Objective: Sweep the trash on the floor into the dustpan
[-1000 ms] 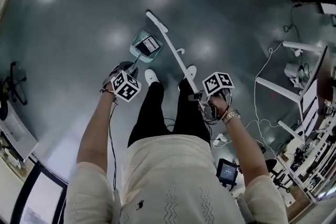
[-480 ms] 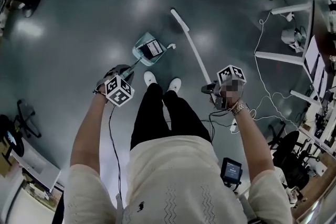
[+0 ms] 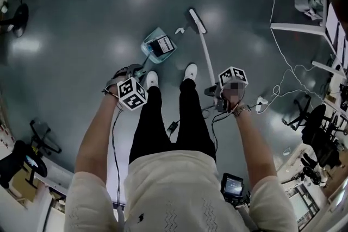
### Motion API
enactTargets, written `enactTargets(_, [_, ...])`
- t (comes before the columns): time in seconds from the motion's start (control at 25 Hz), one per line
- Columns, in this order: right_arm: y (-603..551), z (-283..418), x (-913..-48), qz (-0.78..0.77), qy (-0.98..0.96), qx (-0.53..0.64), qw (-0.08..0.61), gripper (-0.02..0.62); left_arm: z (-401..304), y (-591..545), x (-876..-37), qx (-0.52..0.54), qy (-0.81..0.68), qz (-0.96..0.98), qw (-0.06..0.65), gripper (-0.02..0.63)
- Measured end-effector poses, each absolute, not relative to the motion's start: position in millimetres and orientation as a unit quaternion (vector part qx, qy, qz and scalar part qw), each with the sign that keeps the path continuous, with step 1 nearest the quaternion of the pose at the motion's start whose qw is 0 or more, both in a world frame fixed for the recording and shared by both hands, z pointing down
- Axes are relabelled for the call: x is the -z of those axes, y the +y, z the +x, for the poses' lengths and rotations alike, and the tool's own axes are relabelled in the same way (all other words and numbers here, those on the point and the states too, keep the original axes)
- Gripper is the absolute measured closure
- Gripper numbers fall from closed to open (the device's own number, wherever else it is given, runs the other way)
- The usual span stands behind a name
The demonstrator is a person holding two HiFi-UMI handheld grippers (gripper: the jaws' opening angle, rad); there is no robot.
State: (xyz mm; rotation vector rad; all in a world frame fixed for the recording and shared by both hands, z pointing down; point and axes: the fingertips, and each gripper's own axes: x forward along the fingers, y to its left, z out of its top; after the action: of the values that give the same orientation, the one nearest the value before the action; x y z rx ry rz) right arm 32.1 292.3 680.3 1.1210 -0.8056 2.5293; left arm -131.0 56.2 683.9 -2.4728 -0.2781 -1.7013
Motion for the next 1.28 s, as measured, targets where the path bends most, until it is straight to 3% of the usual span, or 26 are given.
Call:
enactTargets(0.28, [282.1,-116.3,-679.2,0.333,-0.277,-0.9,0.043,0.538,-144.5,57.4,-714.1,0.585,-0.106,-0.802,0.062,0.512])
enactTargets(0.4, [290.0,-140.5,-663.7,0.322,-0.287,-0.901,0.054,0.538,-140.1,63.2,-716.0,0.587,-0.112,-0.799,0.069,0.512])
enactTargets(0.56, [301.2,-150.1,-649.1,0.327,-0.305,-0.89,0.088,0.538,-145.0,64.4,-714.9,0.59,-0.11,-0.797,0.065,0.512])
enactTargets(0.72, [296.9,-143.8,-640.3,0.344,-0.295,-0.891,0.037,0.538,-161.2,65.0,-716.7,0.604,-0.1,-0.789,0.063,0.512])
enactTargets(0.88, [300.9,-143.2,-646.3,0.363,-0.297,-0.881,0.065,0.538,-161.8,73.3,-716.8,0.607,-0.087,-0.787,0.063,0.512])
enactTargets(1.12, [304.0,-162.3,-637.5,0.363,-0.297,-0.883,0.019,0.538,-166.7,82.5,-719.9,0.621,-0.083,-0.778,0.058,0.512])
enactTargets(1.28, [322.7,-169.0,-627.7,0.369,-0.303,-0.878,0.032,0.538,-170.5,82.2,-721.7,0.629,-0.068,-0.773,0.04,0.512])
